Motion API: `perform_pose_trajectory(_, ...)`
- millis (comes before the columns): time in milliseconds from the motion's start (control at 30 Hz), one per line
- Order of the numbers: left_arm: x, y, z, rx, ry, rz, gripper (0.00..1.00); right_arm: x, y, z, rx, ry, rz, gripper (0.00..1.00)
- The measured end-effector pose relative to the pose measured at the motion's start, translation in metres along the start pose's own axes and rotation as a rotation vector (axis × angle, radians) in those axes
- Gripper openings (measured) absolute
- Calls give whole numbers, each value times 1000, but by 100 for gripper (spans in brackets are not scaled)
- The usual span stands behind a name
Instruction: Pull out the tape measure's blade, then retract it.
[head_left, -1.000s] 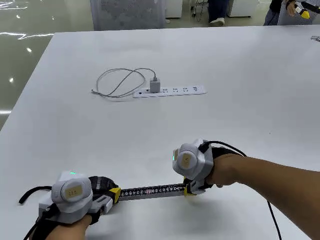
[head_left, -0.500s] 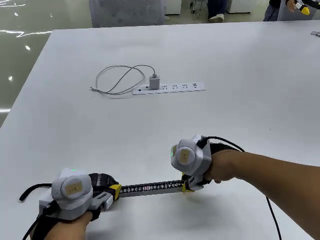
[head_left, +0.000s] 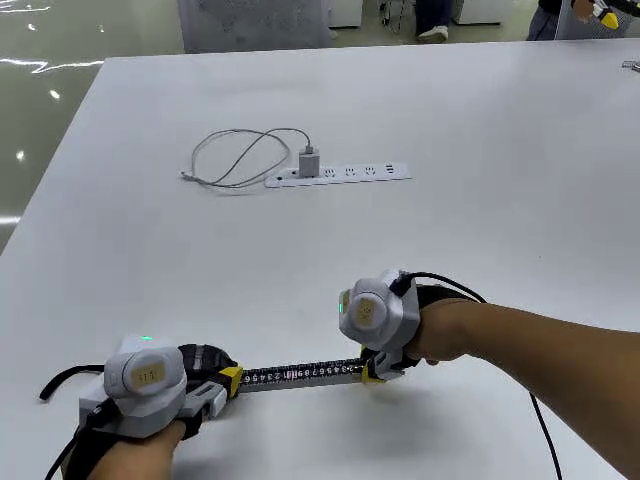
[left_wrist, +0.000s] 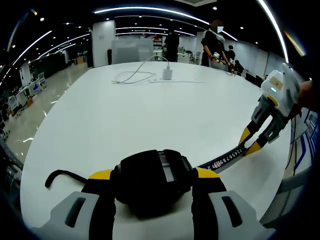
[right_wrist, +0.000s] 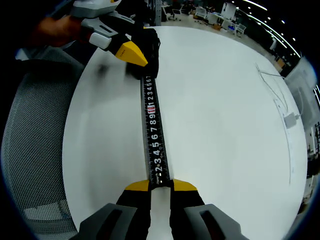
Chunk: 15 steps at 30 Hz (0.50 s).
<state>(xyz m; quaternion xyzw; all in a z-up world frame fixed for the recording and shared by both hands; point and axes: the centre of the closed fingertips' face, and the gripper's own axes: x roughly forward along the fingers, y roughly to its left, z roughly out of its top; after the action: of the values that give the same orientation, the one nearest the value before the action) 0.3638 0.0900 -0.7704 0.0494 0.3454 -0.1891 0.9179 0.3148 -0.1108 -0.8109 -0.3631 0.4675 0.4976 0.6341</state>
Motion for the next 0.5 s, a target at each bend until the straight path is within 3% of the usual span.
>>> perform_pose_trajectory(500, 0, 0, 0, 0, -2, 1, 57, 1, 0, 5, 4, 1, 0, 9)
